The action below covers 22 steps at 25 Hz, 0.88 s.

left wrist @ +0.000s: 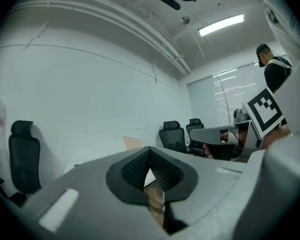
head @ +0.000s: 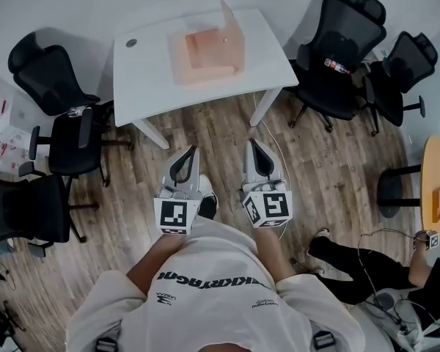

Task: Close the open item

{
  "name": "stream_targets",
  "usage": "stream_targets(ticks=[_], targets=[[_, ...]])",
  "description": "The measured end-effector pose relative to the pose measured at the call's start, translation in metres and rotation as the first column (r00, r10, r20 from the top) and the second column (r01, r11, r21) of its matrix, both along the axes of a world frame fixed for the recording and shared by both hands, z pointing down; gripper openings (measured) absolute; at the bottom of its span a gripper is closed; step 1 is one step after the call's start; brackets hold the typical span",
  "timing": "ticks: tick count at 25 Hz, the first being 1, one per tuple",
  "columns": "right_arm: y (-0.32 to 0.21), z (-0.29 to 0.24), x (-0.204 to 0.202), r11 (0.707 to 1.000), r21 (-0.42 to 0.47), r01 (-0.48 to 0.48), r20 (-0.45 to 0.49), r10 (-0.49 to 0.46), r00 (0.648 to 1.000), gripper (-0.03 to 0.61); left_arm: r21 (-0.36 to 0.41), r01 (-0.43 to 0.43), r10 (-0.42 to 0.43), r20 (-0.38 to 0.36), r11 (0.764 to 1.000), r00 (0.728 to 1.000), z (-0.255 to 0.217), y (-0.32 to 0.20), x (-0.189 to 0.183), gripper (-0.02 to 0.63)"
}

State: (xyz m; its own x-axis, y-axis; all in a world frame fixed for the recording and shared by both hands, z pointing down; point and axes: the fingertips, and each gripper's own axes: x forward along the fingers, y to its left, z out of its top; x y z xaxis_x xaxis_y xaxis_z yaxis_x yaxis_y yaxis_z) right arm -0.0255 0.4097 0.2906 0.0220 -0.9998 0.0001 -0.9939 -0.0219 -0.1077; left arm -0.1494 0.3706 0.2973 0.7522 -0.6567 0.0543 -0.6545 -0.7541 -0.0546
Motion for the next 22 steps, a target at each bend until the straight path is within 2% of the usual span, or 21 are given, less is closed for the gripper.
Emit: stream_targets(ticks=[5,14,22], targets=[[-0.05,-0.009,0.024,1.0,-0.011,-0.017,-0.009,0.017,1.0,-0.002,-0.009,-0.009,0.009,-0.024,1.0,1.0,-0.009,-0.055,0.024,0.006],[-0.145,-0.004,0.058,0.998,-0.047,-0.031,-0.003,0.031,1.0,-0.002,-0.027,-0.013,0.012,-0.025,1.0,1.0,-0.008,-0.151,0.057,0.006],[-0.194,0.002,0.075,0.996,-0.08,-0.048,-0.01,0.047,0.999,-0.002,-0.05,-0.015,0.014,-0.028,0.999,1.0,-0.002,-0.203,0.068,0.006]])
